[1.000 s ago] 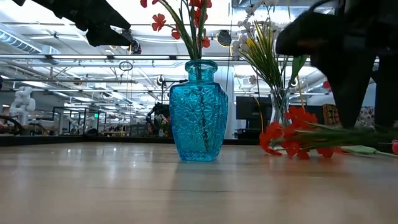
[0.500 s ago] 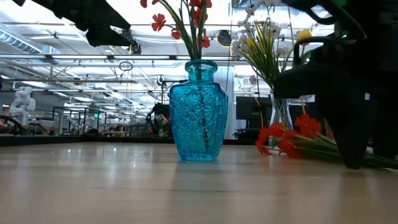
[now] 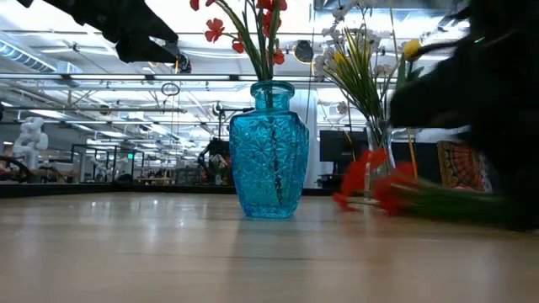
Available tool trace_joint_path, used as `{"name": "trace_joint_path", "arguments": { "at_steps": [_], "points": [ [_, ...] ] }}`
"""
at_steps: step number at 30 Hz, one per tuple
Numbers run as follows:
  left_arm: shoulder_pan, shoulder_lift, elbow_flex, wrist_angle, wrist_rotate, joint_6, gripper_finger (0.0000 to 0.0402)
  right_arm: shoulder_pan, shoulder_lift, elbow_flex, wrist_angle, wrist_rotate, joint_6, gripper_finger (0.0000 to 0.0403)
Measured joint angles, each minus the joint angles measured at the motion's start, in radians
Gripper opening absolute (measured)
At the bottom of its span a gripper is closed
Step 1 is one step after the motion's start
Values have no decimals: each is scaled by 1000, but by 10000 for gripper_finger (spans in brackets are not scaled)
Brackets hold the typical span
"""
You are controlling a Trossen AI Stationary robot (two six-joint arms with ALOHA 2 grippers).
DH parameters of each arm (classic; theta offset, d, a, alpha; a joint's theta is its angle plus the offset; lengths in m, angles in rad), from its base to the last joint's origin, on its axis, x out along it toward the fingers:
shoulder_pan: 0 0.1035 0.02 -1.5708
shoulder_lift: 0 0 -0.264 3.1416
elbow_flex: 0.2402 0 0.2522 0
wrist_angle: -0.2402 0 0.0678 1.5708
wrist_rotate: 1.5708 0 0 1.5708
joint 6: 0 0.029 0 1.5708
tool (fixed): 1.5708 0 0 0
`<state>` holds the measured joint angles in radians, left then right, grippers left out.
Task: Sort flowers into vase by color
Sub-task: Put the orange flowers into the blue vase
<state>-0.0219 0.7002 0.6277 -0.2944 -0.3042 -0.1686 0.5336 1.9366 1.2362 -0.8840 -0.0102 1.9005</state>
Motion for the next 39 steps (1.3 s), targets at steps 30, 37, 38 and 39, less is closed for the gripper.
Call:
{"name": "trace_joint_path", "arguments": {
  "at_steps": [30,37,38,39],
  "points": [
    [1,0,0,1,-68,-8,354,94,-178,95,244,1452,-490,0],
    [1,0,0,1,-68,9,354,43,-138,95,599,1443,-875,0],
    [1,0,0,1,-68,22,354,40,-138,95,636,1438,-920,0],
    [1,0,0,1,-68,33,354,35,-138,95,673,1420,-966,0]
  ]
}}
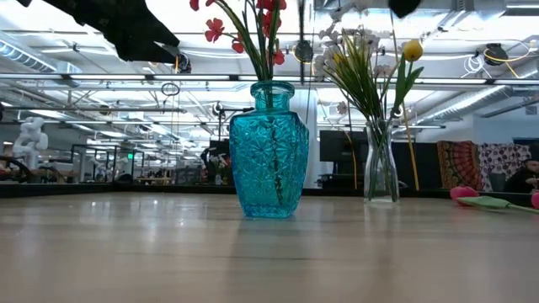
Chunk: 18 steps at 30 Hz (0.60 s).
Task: Sort flowers into vase by color
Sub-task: Put the orange flowers into the blue vase
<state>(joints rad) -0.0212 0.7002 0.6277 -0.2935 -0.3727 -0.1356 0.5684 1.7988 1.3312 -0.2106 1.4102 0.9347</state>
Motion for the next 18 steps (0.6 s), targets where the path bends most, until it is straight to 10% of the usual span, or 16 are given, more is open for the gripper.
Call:
{"name": "trace_joint_path", "arguments": {
  "at_steps": [9,18],
  "points": [
    [0,0,0,0,-4,21,354,-70,0,1,308,-232,-415,0],
    [0,0,0,-3,-3,21,354,-96,13,1,296,-235,-435,0]
  ]
}}
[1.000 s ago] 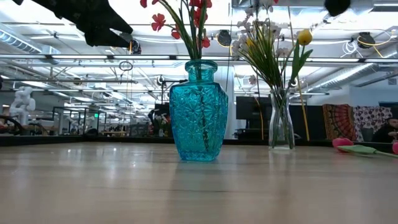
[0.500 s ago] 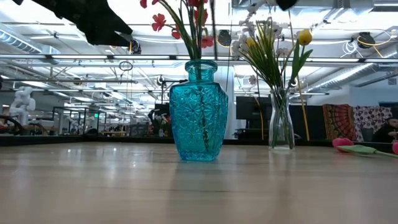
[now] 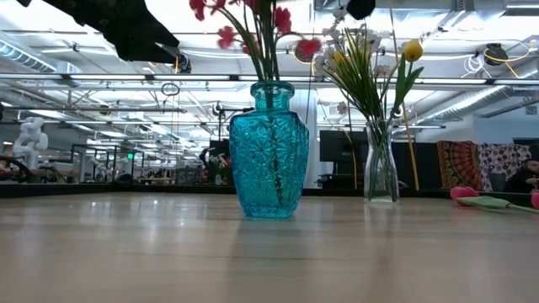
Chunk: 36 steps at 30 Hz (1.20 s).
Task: Sort flowers into vase by color
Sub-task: Put the orange flowers into the blue vase
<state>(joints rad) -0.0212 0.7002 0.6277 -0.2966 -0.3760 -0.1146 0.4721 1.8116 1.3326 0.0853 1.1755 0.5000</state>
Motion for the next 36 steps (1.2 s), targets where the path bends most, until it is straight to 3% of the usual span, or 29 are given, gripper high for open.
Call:
{"name": "trace_joint_path", "arguments": {
  "at_steps": [5,12,21,29,36],
  "points": [
    [0,0,0,-1,0,0,354,0,64,-12,0,-10,103,0],
    [0,0,0,-1,0,0,354,0,121,-13,39,-24,116,1],
    [0,0,0,-1,0,19,354,1,99,-13,23,-29,60,60],
    [0,0,0,0,0,19,354,4,15,-13,-146,-163,108,108],
    [0,0,0,1,0,18,354,0,-71,-13,-484,-304,382,131]
  ]
}}
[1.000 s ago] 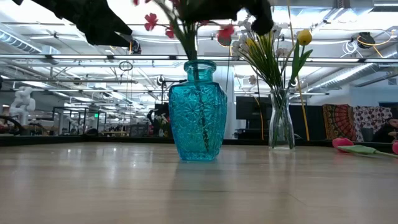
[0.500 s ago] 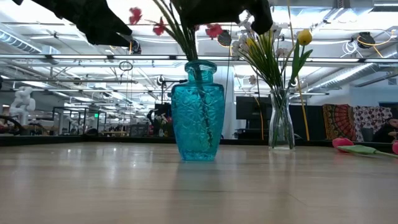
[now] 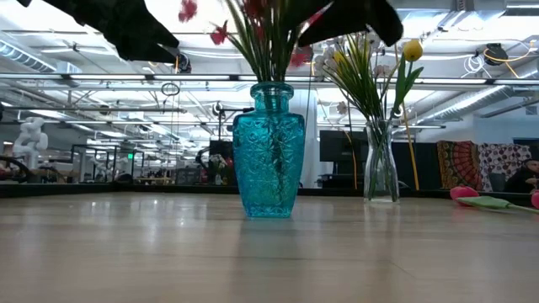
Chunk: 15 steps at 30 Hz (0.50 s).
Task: Sort flowers into vase by color
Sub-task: Put the orange flowers into the blue vase, then put the left red flower into the blue vase
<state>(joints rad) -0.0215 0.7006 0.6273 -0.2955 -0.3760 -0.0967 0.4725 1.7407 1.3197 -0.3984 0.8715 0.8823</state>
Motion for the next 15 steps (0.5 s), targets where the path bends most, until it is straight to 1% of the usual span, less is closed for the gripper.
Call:
{"name": "trace_joint_path", "arguments": {
  "at_steps": [2,4,7,9,12,15],
  "points": [
    [0,0,0,1,0,0,354,0,-33,0,-59,-23,59,134],
    [0,0,0,2,0,0,354,0,-62,0,-96,-61,76,137],
    [0,0,0,3,-3,0,354,0,-107,0,-145,-142,80,139],
    [0,0,0,2,-4,0,354,-2,-142,0,-194,-193,125,137],
    [0,0,0,2,-8,0,354,-2,-195,1,-306,-232,279,129],
    [0,0,0,2,-22,0,354,-2,-241,1,-473,-252,505,117]
  ]
}}
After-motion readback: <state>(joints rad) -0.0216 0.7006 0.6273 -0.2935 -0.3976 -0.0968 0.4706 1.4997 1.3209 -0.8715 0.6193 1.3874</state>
